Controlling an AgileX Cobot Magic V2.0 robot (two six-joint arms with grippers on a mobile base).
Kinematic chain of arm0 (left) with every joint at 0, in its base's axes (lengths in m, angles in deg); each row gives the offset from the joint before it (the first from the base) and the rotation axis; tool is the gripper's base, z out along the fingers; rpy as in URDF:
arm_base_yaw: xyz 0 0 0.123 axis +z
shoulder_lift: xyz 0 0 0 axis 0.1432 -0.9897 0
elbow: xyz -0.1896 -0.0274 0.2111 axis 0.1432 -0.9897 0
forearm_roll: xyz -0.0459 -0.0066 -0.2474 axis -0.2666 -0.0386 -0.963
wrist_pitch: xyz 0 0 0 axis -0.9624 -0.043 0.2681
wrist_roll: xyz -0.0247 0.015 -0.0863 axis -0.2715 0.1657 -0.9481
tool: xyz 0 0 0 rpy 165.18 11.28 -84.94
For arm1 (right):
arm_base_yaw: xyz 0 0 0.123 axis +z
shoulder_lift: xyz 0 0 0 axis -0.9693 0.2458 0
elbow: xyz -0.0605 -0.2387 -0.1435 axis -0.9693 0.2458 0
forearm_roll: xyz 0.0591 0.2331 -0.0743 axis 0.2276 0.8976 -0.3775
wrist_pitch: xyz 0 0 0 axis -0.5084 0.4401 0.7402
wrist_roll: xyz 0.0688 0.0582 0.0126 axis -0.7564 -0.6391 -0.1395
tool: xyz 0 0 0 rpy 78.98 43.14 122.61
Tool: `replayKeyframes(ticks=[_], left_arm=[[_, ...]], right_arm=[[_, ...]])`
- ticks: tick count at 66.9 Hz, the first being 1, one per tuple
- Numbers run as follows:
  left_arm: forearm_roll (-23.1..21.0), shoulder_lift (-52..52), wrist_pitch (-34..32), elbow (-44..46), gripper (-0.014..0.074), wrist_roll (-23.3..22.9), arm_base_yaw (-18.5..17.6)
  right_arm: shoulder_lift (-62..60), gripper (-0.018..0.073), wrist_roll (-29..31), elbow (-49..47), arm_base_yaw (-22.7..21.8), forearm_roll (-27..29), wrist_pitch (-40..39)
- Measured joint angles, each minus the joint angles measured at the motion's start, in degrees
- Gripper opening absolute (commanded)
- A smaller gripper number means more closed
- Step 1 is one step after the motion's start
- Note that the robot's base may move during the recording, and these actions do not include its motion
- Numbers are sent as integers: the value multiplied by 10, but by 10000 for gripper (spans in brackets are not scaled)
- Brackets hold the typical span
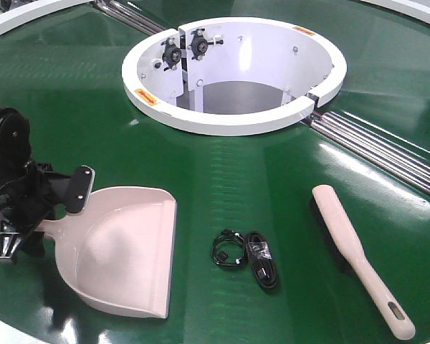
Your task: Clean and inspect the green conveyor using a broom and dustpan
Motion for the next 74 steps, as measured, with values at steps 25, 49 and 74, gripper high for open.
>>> replayKeyframes(ticks=[25,49,74], left_arm=[[3,-4,-3,0,-8,2,0],[-1,48,15,0,-8,2,0],[14,51,36,0,-8,-21,-28]], right_arm=[[0,-10,0,0,0,0,0],[0,-10,0,0,0,0,0],[0,-10,0,0,0,0,0]])
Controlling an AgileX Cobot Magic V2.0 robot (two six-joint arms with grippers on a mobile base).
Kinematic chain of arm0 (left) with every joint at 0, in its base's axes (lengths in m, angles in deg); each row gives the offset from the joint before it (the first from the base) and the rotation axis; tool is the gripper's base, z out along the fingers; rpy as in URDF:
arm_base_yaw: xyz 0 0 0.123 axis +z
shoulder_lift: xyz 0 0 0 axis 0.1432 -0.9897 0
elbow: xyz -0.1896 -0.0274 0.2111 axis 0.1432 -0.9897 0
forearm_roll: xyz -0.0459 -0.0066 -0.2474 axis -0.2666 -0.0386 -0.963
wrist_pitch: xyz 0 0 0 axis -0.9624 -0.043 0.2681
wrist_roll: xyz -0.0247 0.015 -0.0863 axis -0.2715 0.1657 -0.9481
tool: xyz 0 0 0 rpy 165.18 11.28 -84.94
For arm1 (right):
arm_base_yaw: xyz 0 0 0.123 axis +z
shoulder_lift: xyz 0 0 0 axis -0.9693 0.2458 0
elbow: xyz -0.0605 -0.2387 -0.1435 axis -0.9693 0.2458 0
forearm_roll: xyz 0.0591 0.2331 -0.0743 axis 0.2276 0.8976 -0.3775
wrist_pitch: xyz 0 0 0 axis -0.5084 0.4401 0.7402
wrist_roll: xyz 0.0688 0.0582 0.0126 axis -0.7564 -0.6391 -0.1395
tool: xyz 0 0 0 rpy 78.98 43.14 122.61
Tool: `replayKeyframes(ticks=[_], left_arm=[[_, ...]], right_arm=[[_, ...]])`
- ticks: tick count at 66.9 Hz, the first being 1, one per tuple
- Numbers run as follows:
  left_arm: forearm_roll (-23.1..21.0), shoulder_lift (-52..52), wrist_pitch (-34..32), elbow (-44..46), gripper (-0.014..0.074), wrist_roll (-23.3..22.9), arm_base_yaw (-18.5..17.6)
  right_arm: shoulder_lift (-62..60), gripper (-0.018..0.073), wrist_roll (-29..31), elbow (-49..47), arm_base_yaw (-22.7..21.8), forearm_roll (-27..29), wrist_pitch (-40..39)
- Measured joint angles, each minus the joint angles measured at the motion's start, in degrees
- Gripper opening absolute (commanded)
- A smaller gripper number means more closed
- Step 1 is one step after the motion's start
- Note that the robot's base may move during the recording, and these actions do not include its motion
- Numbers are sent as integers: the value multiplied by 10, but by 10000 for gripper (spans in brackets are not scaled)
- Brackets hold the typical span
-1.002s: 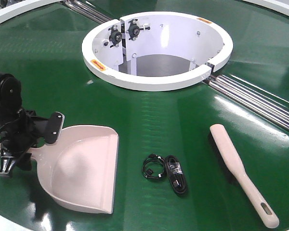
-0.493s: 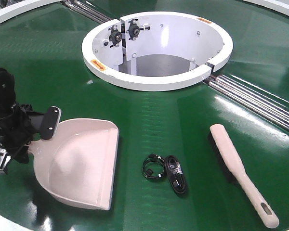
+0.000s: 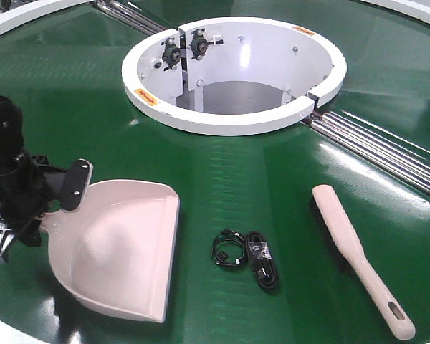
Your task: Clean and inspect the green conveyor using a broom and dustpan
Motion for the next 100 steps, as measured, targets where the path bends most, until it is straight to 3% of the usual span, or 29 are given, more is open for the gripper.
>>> replayKeyframes(ticks=[10,21,100], left_arm=[[18,0,-22,0,-8,-43,-15],[38,-6,-21,0,-8,-61,-19],[2,-15,-8,0,-8,-63,-19]], right_arm=[[0,-10,0,0,0,0,0],[0,-10,0,0,0,0,0],[0,-10,0,0,0,2,0]])
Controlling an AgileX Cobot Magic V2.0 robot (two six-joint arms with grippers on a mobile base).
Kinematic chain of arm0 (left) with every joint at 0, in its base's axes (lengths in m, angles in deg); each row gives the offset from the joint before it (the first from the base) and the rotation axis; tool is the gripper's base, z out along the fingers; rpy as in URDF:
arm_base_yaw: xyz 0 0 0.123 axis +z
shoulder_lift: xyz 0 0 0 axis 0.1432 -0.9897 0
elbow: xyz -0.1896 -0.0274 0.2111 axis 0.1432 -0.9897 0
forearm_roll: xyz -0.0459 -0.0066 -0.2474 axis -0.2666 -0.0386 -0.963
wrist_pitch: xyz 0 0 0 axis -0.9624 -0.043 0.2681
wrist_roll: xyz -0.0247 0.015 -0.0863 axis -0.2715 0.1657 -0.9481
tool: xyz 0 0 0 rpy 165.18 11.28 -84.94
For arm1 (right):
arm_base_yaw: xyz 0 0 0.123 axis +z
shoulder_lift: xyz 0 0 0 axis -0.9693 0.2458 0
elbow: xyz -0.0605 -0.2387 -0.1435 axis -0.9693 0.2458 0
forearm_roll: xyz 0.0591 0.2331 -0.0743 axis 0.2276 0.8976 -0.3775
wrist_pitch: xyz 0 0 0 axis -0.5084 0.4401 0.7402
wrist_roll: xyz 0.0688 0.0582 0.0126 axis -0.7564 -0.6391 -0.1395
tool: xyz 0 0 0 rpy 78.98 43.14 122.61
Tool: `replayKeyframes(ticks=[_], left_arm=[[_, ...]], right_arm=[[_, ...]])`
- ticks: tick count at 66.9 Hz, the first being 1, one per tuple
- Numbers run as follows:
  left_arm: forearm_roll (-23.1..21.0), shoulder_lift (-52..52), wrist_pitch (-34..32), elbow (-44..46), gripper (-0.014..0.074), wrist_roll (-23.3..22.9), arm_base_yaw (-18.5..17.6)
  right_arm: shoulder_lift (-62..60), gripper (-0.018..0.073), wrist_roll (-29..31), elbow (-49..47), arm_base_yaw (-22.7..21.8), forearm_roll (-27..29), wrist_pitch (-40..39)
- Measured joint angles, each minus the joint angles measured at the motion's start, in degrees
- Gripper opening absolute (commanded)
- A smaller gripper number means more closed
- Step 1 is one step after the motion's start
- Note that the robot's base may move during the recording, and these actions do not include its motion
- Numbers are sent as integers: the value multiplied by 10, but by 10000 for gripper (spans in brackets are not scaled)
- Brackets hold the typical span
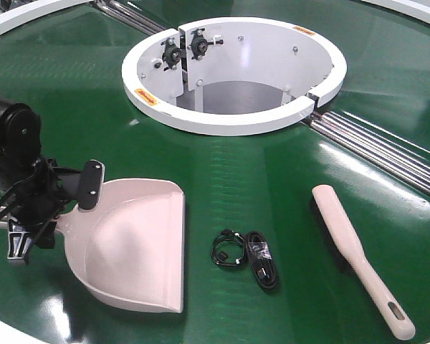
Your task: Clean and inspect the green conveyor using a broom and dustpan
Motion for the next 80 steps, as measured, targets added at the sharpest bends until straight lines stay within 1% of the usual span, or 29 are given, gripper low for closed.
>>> replayKeyframes(ticks=[11,20,28,35,43,53,64,80], left_arm=[[4,-19,15,29,-8,-1,-11],[5,-41,43,67,-8,-16,-19],[19,-53,56,73,-8,-21,-23],[32,-55,49,73,-8,-24,-27],[53,-55,25,73,-7,-31,-37],[61,-57,5,73,-7,-32,-53],[78,-74,11,75,-7,-39,-60],[82,-87,19,75,-7,-48,-61]], right_arm=[[0,-10,0,0,0,0,0],[0,-10,0,0,0,0,0],[0,-10,0,0,0,0,0],[0,-10,0,0,0,0,0],[0,-10,0,0,0,0,0],[0,-10,0,0,0,1,0],[0,-10,0,0,0,1,0],[0,-10,0,0,0,1,0]])
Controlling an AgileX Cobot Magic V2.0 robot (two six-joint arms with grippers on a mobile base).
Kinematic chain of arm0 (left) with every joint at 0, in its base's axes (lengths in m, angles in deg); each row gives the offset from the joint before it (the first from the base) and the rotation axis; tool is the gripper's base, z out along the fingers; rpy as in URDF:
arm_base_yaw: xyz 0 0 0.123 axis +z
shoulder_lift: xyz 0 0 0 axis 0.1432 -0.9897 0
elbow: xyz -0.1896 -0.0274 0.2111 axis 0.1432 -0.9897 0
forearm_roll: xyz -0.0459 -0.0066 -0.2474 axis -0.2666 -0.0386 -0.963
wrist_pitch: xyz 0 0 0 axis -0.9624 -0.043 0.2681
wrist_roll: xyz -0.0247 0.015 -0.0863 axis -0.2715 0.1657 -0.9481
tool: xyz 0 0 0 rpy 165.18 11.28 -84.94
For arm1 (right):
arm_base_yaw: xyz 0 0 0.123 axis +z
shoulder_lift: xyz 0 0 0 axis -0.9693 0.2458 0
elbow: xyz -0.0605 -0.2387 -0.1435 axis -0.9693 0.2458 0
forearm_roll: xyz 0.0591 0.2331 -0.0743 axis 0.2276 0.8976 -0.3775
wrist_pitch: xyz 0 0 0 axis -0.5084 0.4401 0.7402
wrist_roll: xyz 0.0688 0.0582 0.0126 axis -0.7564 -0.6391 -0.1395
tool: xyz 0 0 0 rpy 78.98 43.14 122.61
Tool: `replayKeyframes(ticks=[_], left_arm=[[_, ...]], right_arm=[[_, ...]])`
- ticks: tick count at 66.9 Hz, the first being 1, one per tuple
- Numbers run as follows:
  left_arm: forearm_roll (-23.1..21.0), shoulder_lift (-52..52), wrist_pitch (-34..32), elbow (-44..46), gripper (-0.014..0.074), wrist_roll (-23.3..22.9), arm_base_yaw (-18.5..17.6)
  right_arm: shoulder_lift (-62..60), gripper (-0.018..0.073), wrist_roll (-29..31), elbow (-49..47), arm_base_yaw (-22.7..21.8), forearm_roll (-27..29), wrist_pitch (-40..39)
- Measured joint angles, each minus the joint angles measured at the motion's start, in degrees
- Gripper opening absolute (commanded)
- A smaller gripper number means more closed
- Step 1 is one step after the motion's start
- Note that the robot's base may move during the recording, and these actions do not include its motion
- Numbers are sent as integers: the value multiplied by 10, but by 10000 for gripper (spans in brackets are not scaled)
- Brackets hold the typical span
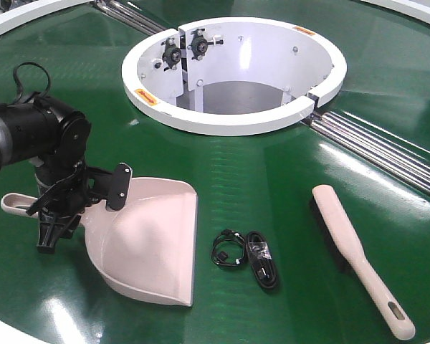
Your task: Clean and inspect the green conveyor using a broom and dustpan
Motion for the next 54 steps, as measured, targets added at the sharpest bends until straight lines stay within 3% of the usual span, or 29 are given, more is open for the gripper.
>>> replayKeyframes(ticks=[54], left_arm=[[0,0,3,0,-7,-1,-3]], right_arm=[[0,-10,0,0,0,0,0]])
